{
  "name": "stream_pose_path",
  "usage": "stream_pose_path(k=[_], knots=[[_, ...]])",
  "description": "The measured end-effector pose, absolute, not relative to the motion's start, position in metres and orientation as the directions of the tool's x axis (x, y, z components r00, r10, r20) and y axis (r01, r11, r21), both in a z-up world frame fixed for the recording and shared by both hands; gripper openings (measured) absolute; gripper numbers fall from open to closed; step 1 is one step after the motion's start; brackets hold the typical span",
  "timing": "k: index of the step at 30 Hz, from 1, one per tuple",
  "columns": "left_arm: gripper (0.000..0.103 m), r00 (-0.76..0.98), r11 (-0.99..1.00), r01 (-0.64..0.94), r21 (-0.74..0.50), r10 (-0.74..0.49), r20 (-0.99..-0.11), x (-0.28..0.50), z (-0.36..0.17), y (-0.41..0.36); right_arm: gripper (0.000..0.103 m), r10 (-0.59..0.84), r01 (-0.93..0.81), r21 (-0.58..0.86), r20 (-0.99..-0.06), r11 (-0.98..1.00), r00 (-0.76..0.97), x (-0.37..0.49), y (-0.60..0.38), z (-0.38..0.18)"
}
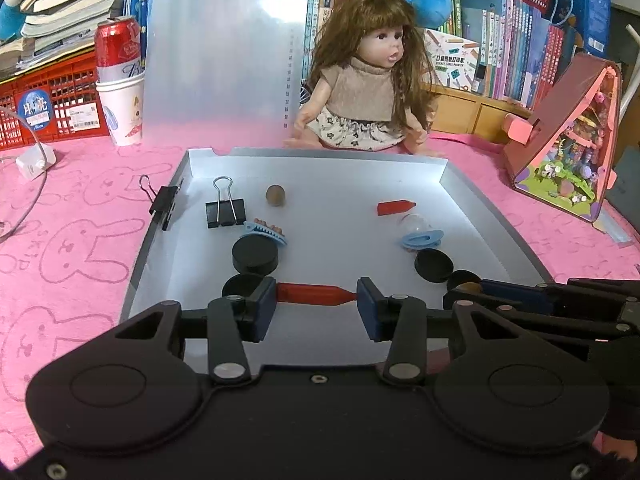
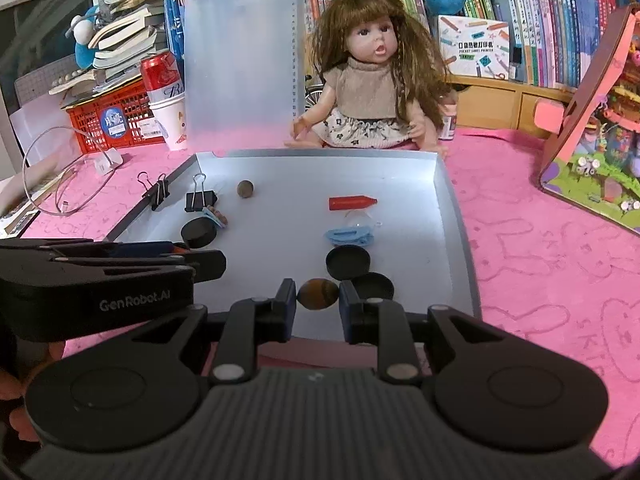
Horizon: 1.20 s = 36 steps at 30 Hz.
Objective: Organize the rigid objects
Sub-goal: 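Carry the crayon in the left gripper and walnut in the right over the tray, then lower the crayon and walnut into the tray and open both grippers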
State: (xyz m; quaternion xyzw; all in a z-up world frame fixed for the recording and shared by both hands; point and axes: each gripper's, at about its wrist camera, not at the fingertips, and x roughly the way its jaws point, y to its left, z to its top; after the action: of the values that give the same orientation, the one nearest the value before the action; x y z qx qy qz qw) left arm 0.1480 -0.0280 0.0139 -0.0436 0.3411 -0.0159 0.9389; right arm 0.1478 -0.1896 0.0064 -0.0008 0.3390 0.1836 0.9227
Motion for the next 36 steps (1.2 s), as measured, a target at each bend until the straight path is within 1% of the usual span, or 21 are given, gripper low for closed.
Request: stream_pose_path(k=[9, 17, 22, 36], knots=[[0.042, 0.766, 0.996, 0.003, -0.086, -0.058, -0.64, 0.158, 0.008, -0.029, 0.028, 0.344, -0.33, 0.151, -0.66, 0.932, 0.668, 0.163, -0.188, -0.003], [0.042, 0.772, 0.997, -0.013, -0.071, -0.035, -0.634, 0.171, 0.006, -0.024, 0.028, 0.319, -0.311, 0.137, -0.671, 0.94, 0.67, 0.171, -0.188, -0.007], [0.042, 0.778, 0.995, -0.035, -0.092, -0.031, -0.627, 0.171, 0.008, -0.014, 0.028, 0.318, -0.305, 0.141, -0.667, 0.942, 0.673, 0.174, -0.187, -0.008], [0.042, 0.767, 0.993, -0.102, -0.054, 0.043, -0.64, 0.168, 0.006, -0.001, 0.029, 0.31, -0.306, 0.124, -0.656, 0.944, 0.689, 0.177, -0.181, -0.01]])
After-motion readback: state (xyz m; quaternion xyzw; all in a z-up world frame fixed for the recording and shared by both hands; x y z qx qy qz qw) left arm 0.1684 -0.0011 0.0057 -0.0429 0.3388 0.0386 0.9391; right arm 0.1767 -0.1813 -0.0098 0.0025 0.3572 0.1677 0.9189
